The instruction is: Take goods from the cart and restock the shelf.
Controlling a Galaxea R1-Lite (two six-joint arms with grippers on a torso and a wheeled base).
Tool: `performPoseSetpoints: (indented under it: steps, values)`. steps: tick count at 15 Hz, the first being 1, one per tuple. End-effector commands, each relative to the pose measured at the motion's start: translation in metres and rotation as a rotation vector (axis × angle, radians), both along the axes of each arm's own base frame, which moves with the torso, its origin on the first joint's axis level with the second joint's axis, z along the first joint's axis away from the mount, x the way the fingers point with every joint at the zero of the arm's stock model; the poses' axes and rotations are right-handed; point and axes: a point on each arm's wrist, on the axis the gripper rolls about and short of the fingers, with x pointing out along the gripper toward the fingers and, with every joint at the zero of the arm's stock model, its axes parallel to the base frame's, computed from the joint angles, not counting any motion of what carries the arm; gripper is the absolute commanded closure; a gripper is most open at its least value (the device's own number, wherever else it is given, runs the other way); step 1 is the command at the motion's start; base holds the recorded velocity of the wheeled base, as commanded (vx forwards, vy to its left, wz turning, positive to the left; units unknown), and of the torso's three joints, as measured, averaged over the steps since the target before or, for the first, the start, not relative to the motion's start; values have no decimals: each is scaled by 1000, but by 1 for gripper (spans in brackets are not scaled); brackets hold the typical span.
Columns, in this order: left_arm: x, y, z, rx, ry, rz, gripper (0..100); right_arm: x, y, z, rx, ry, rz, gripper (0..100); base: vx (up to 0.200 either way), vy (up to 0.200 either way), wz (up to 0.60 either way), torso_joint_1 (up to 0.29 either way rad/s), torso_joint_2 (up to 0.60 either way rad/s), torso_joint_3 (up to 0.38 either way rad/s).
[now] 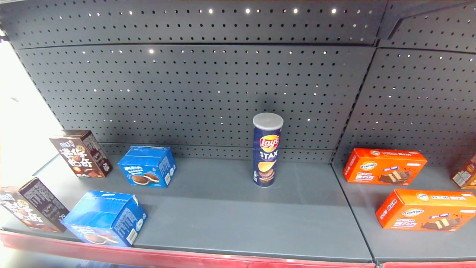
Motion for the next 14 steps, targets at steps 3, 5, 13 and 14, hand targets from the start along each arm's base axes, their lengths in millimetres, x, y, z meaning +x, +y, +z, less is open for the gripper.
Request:
performPoseSetpoints:
  steps: [3, 5, 13, 14]
  values:
    - [0, 0, 0, 0, 1, 2, 0, -3, 0, -1, -6, -46, 0, 0, 0, 0, 0, 0, 0, 0]
    - [0, 0, 0, 0, 1, 0, 0, -3, 0, -1, -8, -43, 0, 0, 0, 0, 0, 0, 0, 0]
    - [0, 0, 0, 0, 1, 2, 0, -3, 0, -1, -21, -45, 8, 0, 0, 0, 0, 0, 0, 0]
    - [0, 0, 0, 0, 1, 2, 0, -3, 0, -1, -10, -41, 9, 0, 0, 0, 0, 0, 0, 0]
